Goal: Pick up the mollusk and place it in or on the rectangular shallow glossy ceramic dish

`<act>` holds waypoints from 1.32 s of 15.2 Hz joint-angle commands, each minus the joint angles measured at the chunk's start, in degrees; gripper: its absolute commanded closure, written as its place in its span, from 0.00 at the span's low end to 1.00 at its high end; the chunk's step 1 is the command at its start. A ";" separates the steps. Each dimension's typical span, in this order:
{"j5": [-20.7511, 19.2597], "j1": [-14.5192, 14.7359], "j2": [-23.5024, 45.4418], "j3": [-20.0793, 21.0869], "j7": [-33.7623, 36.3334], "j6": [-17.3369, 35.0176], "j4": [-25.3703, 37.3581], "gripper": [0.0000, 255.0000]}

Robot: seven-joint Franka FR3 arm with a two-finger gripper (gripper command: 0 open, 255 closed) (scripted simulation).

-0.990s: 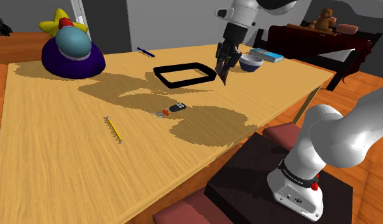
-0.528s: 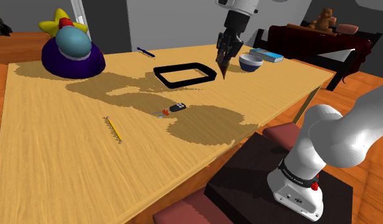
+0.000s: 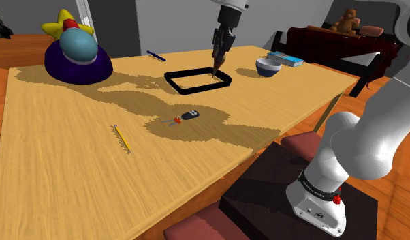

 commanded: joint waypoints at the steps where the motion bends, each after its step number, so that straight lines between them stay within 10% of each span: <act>1: 1.36 -0.10 4.50 -1.07 -1.41 -1.07 5.18 1.00; 7: 7.83 -2.76 21.51 -3.71 -5.77 -6.33 25.51 1.00; 20: 7.21 -1.93 19.41 -3.18 -6.96 4.39 12.82 1.00</act>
